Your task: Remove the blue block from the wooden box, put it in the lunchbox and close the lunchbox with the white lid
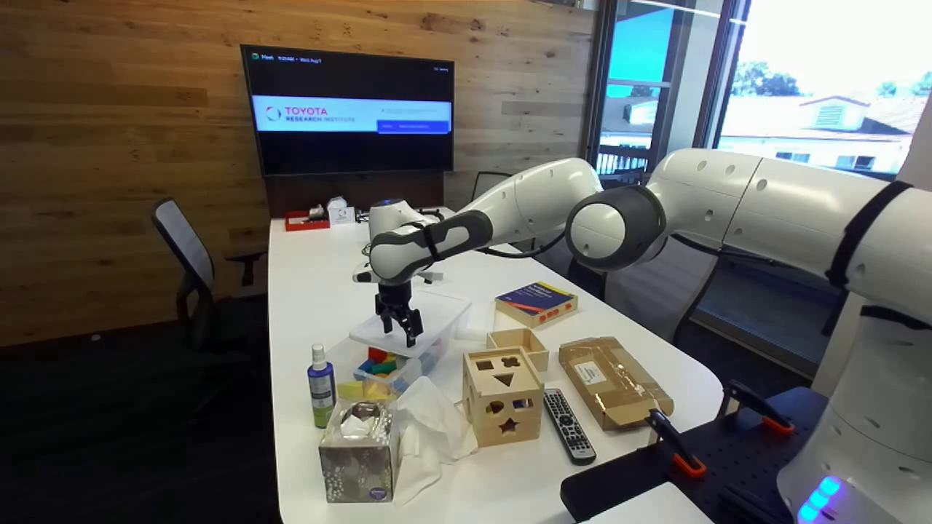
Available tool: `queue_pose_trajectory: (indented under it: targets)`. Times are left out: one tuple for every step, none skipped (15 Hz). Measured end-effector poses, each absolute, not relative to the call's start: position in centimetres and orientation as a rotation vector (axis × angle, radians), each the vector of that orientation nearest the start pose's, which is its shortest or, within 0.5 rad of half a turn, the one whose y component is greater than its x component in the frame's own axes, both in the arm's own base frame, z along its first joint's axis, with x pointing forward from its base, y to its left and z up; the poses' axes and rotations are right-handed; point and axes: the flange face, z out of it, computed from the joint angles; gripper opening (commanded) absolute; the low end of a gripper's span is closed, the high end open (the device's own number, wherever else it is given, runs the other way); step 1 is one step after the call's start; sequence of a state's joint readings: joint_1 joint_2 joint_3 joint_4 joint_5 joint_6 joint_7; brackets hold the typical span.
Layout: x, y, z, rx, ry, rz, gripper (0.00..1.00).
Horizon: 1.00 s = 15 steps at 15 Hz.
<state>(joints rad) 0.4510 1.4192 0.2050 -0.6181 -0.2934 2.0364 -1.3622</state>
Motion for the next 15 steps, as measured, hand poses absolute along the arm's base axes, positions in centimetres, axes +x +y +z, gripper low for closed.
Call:
queue_pose_trajectory:
  targets:
    - [68.8,39.8,9.8,1.687,2.588,-0.019,1.0]
    - [68.6,39.9,9.6,1.681,2.609,-0.022,1.0]
    - [68.4,40.0,9.4,1.673,2.629,-0.022,1.0]
    - [68.3,40.2,9.3,1.671,2.647,-0.017,1.0]
    - [68.2,40.3,9.3,1.663,2.663,-0.011,1.0]
    - [68.2,40.4,9.3,1.664,2.675,-0.008,1.0]
    - [68.1,40.5,9.3,1.661,2.692,-0.004,1.0]
    - [68.0,40.6,9.3,1.661,2.706,-0.001,1.0]
    - [67.9,40.8,9.4,1.66,2.721,-0.001,1.0]
    - [67.8,40.9,9.4,1.662,2.731,0.0,1.0]
    - [67.7,41.1,9.4,1.659,2.747,-0.001,1.0]
    - [67.6,41.2,9.4,1.663,2.757,0.003,1.0]
    - [67.5,41.3,9.4,1.667,2.765,0.009,1.0]
    - [67.4,41.4,9.4,1.664,2.778,0.016,1.0]
    - [67.3,41.5,9.4,1.666,2.788,0.022,1.0]
